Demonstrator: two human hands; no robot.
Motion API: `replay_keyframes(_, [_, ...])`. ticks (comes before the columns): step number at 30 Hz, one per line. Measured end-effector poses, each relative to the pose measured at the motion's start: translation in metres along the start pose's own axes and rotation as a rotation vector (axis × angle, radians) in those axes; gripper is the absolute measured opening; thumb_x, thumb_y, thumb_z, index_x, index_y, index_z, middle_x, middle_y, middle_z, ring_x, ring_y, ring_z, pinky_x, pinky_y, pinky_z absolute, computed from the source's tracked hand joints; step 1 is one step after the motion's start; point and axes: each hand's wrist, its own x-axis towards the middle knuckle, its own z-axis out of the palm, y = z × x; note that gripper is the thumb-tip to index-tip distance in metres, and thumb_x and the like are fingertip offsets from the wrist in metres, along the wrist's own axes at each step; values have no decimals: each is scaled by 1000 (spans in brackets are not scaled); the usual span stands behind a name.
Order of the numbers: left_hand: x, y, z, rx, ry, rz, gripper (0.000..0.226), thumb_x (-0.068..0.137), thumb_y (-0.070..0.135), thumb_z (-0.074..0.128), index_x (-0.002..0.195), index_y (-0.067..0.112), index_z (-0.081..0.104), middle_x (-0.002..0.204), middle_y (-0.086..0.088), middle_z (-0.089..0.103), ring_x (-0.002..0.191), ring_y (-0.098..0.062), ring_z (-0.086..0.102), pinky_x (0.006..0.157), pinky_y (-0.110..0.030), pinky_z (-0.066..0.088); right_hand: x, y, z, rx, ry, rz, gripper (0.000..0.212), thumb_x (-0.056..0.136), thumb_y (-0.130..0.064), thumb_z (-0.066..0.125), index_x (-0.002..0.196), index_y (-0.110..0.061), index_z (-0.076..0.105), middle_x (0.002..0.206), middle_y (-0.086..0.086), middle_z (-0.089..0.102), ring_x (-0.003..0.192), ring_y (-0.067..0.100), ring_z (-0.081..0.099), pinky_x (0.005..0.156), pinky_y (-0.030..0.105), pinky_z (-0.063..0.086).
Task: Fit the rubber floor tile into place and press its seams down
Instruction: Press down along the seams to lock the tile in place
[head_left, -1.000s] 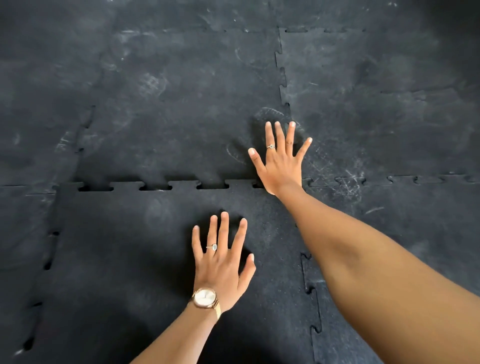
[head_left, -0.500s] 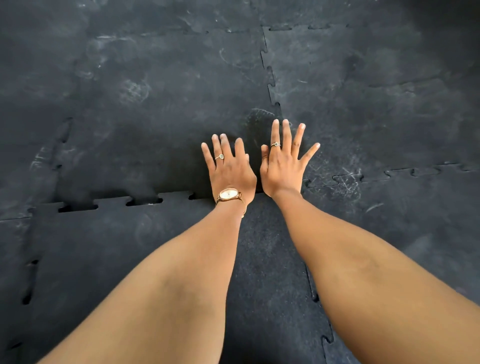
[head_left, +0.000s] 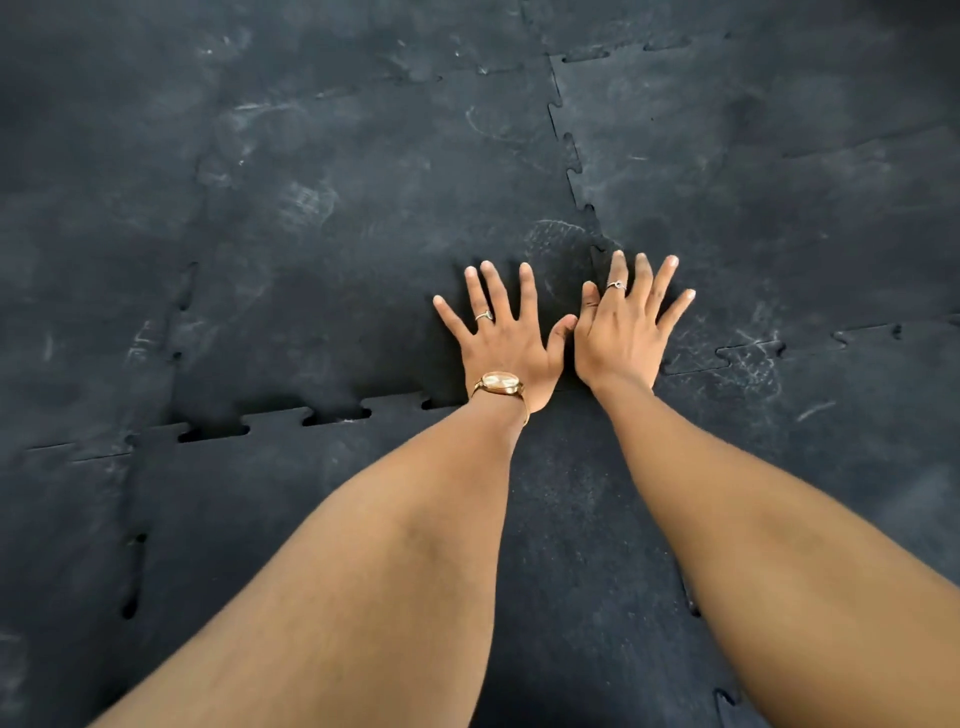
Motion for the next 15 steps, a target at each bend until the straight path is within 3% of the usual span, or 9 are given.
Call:
replay_keyframes(3, [4, -5, -4, -23, -35, 23, 72, 99, 57, 16, 156, 14, 7, 161, -26, 5, 149, -42, -1, 111, -72, -3, 0, -1, -1, 10, -22, -7, 52, 104, -34, 24, 152, -11, 26, 160, 11, 20, 149, 34, -6, 118, 59, -5])
replay_keyframes(5, [7, -6, -7, -43, -8, 42, 69, 98, 54, 24, 152, 12, 23, 156, -25, 22, 146, -42, 16, 113, -65, 6, 1, 0, 0, -19, -24, -13, 52, 104, -34, 24, 151, -12, 27, 160, 11, 21, 149, 36, -5, 118, 59, -5])
replay_keyframes(8, [10, -15, -13, -73, 155, 119, 46, 98, 46, 37, 125, 12, 51, 128, -15, 50, 116, -35, 46, 99, -45, 28, 2, 1, 2, -51, -35, -5, 53, 104, -36, 23, 151, -13, 27, 159, 11, 21, 149, 37, -2, 117, 60, -3])
replay_keyframes(11, [17, -25, -13, -62, 266, 190, 33, 100, 39, 36, 108, 14, 56, 113, -9, 54, 102, -31, 50, 91, -40, 33, 2, 1, 3, -66, -38, -2, 53, 104, -38, 22, 151, -14, 27, 159, 11, 21, 149, 37, 0, 117, 60, -2])
replay_keyframes(13, [18, -28, -10, -66, 271, 182, 36, 101, 40, 35, 111, 14, 56, 116, -11, 55, 106, -33, 51, 98, -42, 32, 0, 1, 4, -60, -42, -1, 53, 104, -38, 22, 152, -14, 26, 159, 11, 21, 149, 36, 0, 117, 60, -3])
replay_keyframes(15, [22, -25, -6, -66, 226, 180, 47, 101, 45, 30, 131, 15, 51, 135, -16, 50, 127, -37, 44, 114, -52, 21, 1, 1, 3, -23, -24, -9, 53, 105, -37, 22, 151, -12, 28, 159, 11, 22, 150, 34, 0, 118, 58, -4])
